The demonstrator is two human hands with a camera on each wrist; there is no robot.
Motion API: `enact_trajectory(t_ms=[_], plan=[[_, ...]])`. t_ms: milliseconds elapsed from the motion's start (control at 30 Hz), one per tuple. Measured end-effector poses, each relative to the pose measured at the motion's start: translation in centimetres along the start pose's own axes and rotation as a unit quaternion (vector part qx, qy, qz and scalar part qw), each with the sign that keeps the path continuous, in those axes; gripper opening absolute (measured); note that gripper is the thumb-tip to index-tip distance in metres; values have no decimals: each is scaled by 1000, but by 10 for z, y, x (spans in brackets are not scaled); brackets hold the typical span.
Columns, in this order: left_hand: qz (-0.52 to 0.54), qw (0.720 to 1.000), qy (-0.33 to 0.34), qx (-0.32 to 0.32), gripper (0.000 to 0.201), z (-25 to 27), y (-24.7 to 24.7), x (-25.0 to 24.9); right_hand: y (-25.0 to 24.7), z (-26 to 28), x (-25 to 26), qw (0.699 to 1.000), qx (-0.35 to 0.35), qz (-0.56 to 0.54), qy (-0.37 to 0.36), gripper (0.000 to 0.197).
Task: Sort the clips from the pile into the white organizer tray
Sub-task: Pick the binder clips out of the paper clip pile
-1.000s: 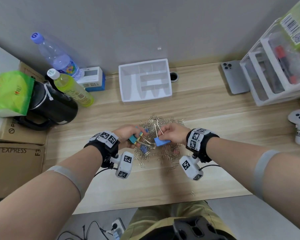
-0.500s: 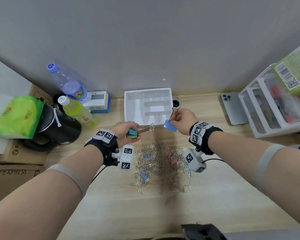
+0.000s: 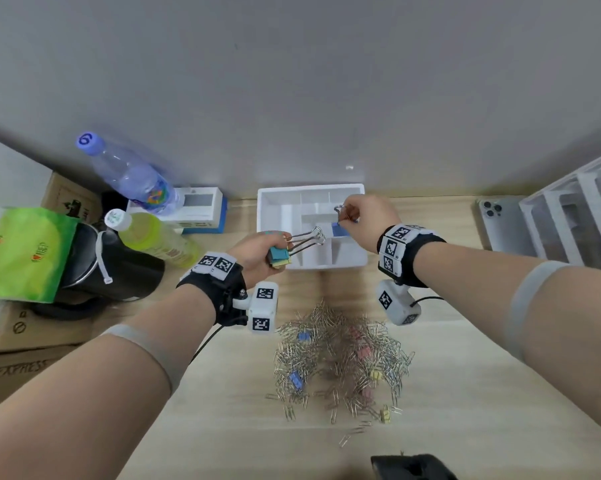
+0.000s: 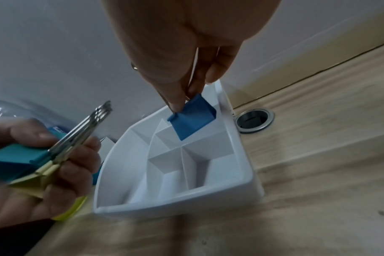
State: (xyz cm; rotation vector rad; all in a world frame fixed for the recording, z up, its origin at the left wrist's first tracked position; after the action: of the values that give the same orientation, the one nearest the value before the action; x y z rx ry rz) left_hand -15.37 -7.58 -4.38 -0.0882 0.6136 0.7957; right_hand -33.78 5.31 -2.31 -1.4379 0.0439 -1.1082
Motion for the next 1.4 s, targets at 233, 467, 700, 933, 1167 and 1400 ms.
enact_trajectory(t_ms=[233,467,700,933,1167,1400], plan=[[18,999,12,30,19,-18,7,-7,10,-4,-13,998,12,54,-5,12],[48,998,49,0,18,-26,16,-16,8,4,-12,997,30,47,-44,42],[2,997,79,17,24,-17,30,-27,-11,2,14,996,-41,-32,-77,46],[-103,982,158,-31,24,-20,41,-42,-13,-17,33,986,13,-161,-40,6],[-386,874,277,-101,14,-28,44,-54,-8,-23,31,990,19,-129,-54,16],[-477,816,295,-137,9,-39,48,-56,-1,-25,35,993,27,-62,-100,9]])
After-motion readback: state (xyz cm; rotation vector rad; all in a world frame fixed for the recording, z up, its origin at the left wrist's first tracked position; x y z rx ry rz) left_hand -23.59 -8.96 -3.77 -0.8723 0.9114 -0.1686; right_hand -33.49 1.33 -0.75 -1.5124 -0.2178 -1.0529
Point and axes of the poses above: each hand's wrist, its own z-axis away from the middle knuckle, its own y-axis out of the palm, x = y × z, the point moved 5 cm from there along -z, towards the middle knuckle, and after that the axes turned 2 degrees about -y, right-handed, at the moved point
